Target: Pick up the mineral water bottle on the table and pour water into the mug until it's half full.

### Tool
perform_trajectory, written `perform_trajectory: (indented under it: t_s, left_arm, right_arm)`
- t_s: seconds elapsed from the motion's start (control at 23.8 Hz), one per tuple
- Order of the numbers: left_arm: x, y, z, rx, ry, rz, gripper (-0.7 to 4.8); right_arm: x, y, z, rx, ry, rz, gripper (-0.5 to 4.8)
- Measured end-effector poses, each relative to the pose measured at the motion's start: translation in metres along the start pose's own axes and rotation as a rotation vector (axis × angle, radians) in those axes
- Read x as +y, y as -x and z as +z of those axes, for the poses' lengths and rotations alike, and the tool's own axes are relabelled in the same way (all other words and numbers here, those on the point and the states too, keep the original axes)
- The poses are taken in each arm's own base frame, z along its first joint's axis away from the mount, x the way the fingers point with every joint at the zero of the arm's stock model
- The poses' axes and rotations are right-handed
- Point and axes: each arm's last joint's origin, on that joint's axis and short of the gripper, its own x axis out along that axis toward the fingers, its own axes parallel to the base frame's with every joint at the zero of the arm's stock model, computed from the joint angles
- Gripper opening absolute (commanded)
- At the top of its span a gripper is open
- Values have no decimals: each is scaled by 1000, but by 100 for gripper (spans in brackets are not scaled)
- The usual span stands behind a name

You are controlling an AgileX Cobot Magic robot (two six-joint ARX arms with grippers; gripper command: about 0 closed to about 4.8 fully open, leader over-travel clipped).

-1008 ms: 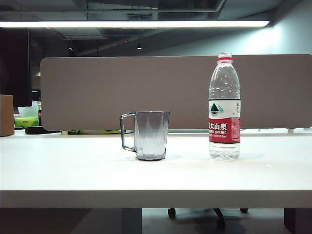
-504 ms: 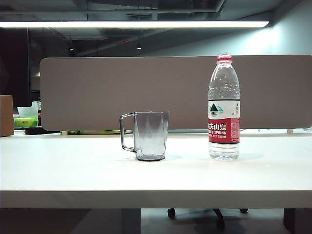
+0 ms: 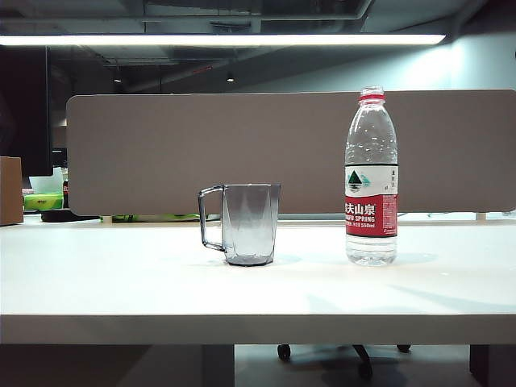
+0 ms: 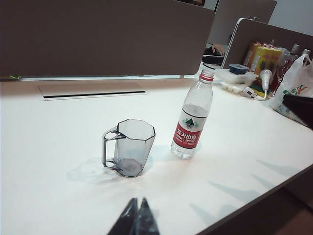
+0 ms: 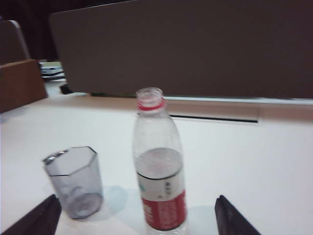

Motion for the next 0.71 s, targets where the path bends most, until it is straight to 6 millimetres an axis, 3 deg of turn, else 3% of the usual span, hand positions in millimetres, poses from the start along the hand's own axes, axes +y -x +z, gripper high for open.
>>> perform_trajectory:
  t_s: [0.08,0.25,0.42,0.71]
  left_arm:
    - [0,0,0,-1,0,0,-5]
    - [0,0,0,-1,0,0,-5]
    - [0,0,0,-1,0,0,-5]
    - [0,0,0,0,0,0,-5]
  right_arm:
    - [4,-11,-11,31,-6,-15,474]
    - [13,-46,-54,197,0,-19,479]
    - [11,-75,-89,158,5,-31,479]
    - [6,-107,-126,146,5,-31,479]
